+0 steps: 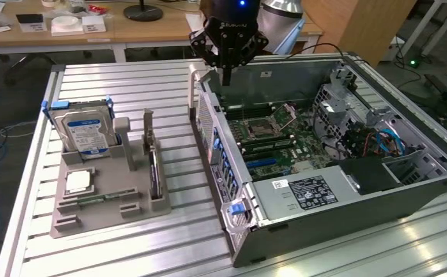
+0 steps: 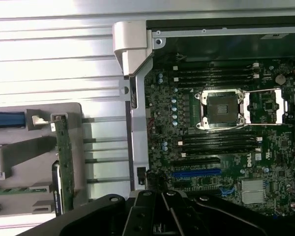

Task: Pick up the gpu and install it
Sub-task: 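Reach for the gpu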

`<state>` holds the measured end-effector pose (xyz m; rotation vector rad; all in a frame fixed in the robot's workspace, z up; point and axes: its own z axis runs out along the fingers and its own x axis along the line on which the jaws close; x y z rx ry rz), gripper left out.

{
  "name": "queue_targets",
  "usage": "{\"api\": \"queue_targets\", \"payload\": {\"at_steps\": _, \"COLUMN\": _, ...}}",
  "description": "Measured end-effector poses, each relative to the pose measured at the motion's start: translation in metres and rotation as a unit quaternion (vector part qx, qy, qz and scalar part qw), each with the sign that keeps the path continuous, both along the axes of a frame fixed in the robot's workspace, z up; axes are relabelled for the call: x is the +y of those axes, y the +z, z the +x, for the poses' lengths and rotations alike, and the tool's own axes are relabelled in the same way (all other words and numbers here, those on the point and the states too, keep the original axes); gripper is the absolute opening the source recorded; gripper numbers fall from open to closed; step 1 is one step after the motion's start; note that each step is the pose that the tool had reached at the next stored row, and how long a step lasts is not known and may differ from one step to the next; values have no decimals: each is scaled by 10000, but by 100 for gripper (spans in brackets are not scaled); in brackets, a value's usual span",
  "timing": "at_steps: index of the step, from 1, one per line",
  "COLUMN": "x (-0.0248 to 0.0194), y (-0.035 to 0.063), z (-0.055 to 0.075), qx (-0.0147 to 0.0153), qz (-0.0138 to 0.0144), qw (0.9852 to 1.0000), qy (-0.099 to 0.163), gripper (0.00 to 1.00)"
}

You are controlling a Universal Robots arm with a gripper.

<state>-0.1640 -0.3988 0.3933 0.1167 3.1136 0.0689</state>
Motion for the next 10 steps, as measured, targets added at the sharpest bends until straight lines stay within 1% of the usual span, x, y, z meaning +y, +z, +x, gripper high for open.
{"api": "queue_targets", "payload": {"at_steps": 10, "x": 0, "y": 0, "z": -164, "qx": 0, "qz": 0, "qw": 10000, "qy": 0, "gripper": 11}}
